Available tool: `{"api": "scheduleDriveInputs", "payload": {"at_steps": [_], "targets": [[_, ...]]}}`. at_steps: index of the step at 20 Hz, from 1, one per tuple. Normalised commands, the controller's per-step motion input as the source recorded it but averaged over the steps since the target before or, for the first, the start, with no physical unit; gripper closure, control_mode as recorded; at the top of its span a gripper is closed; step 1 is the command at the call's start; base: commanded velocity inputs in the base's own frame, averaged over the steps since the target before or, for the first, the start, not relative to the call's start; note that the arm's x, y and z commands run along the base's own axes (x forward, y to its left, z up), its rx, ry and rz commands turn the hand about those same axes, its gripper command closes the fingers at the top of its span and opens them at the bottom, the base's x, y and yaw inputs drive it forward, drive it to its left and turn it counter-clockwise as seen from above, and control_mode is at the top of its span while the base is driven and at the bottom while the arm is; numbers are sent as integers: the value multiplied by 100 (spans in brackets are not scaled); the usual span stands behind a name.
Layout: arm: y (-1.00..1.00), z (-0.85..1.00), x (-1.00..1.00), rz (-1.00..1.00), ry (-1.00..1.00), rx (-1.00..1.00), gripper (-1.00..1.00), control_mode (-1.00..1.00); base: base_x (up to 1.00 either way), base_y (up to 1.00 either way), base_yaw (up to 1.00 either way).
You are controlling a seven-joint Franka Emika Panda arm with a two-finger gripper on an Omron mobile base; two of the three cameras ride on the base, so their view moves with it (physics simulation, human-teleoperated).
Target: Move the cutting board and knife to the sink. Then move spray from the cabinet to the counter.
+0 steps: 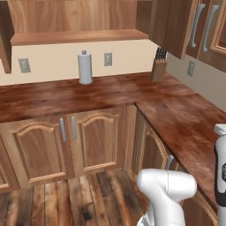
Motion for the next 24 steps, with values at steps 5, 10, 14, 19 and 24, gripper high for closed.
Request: {"api": "scheduleDriveInputs", "payload": {"at_steps": [5,10,14,19,24], "targets": [[-32,-23,0,-5,0,0,100,-100,0,0,0],[-25,-27,0,-2,0,0,100,-100,0,0,0],[-22,-30,0,0,0,0,100,-100,0,0,0],[-18,-34,0,0,0,0,100,-100,0,0,0],[-15,-35,0,0,0,0,100,-100,0,0,0]]}}
